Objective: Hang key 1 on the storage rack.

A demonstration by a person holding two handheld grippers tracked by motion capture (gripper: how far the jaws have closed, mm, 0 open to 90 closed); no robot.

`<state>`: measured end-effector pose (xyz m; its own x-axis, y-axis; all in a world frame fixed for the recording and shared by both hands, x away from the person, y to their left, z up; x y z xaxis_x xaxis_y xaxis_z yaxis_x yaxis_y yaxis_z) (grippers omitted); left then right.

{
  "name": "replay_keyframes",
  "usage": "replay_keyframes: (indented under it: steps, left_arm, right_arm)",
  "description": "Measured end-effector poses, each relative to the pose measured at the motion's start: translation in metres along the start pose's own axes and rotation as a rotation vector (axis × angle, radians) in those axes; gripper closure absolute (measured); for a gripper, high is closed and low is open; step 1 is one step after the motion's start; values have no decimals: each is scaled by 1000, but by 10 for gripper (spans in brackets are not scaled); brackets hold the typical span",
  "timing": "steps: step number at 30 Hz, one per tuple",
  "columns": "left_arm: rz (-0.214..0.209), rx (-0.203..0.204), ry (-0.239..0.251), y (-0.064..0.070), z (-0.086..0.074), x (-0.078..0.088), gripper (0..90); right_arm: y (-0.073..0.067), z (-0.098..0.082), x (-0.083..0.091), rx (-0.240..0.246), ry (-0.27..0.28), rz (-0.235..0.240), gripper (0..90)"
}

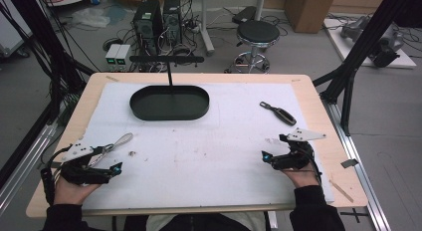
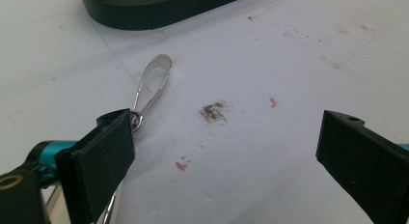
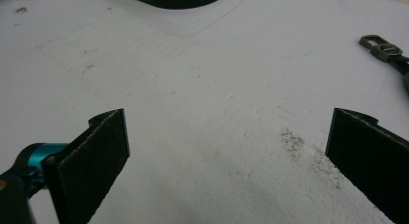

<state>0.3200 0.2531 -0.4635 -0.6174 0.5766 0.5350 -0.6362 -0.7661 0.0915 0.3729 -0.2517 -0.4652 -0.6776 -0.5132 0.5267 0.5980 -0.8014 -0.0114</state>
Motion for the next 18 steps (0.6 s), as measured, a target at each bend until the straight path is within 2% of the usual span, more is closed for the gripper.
replay_keyframes:
  steps: [4,6,7,18]
  left_arm:
    - [-13,-6,-22,2,-2,-3,69]
    - [-17,-3,-22,4,-2,-4,69]
    - [-19,0,-21,4,-2,-4,69]
    - [-23,3,-28,4,-3,-5,69]
  right_arm:
    - [5,-1,3,-9,3,-15,9]
    - [5,-1,4,-13,2,-15,9]
    - [6,-2,4,-5,5,-32,8]
    - [8,0,5,-6,10,-44,8]
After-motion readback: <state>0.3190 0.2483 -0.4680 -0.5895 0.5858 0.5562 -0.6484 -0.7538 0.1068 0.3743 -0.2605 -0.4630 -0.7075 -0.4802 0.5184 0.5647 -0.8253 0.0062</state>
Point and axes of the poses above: each handheld gripper's, and its own axes: x roughly backward along the jaws, z roughly out of its top, y roughly to its right, the point moved 9 cm from there along -x, roughly forward along the jaws, and after that the axes turned 6 degrees about -z, right-handed, at the moved point
